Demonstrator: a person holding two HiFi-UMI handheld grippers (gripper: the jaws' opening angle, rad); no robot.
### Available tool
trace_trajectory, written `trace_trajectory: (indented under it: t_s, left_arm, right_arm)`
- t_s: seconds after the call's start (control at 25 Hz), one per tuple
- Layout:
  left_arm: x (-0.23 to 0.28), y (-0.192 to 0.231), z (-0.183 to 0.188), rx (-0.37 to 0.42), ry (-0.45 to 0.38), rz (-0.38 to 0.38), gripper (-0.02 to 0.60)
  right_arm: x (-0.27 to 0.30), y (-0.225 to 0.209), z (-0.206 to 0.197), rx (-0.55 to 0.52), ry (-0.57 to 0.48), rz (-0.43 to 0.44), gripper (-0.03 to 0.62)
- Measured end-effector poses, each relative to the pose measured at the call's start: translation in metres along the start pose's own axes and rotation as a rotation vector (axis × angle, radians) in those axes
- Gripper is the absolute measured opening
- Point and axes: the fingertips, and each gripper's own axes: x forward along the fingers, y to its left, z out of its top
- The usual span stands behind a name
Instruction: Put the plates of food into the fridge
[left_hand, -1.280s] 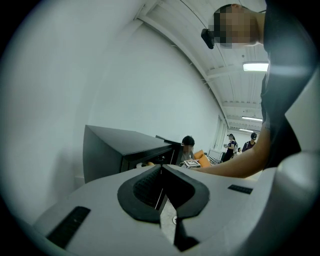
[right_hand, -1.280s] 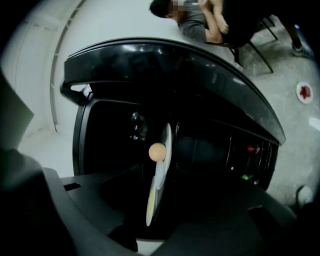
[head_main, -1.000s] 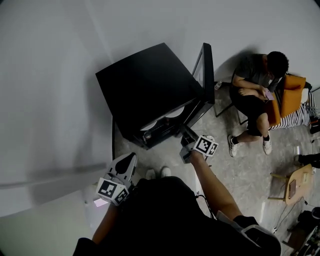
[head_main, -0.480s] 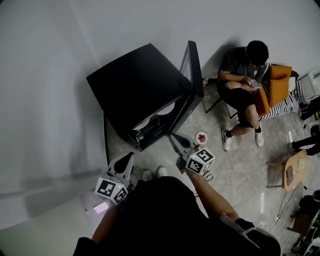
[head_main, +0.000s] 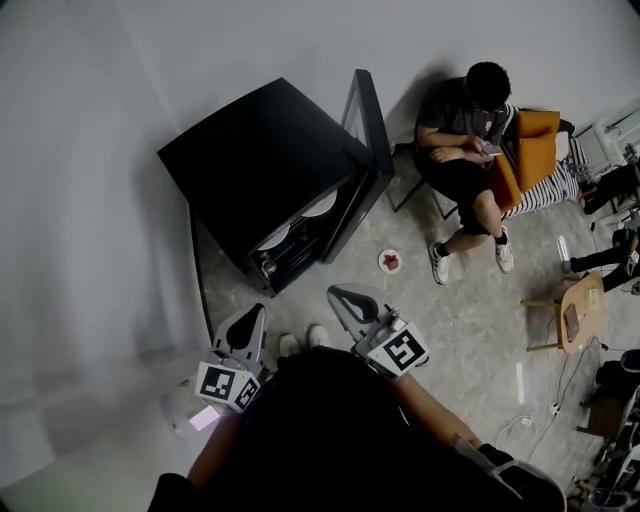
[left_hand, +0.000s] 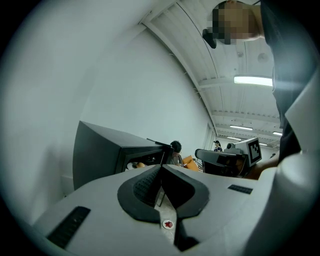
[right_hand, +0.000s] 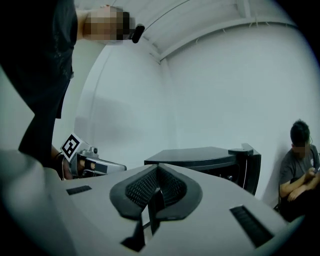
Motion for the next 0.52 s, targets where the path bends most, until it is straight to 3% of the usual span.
trace_trajectory:
  t_s: [0.52]
  left_arm:
    - [-0.006,-0.003,0.0,0.093,-0.01,-0.018,0.025]
  right_arm:
    - [-0.009,0.014,0.005,-0.023,0.035,-0.015,0.028]
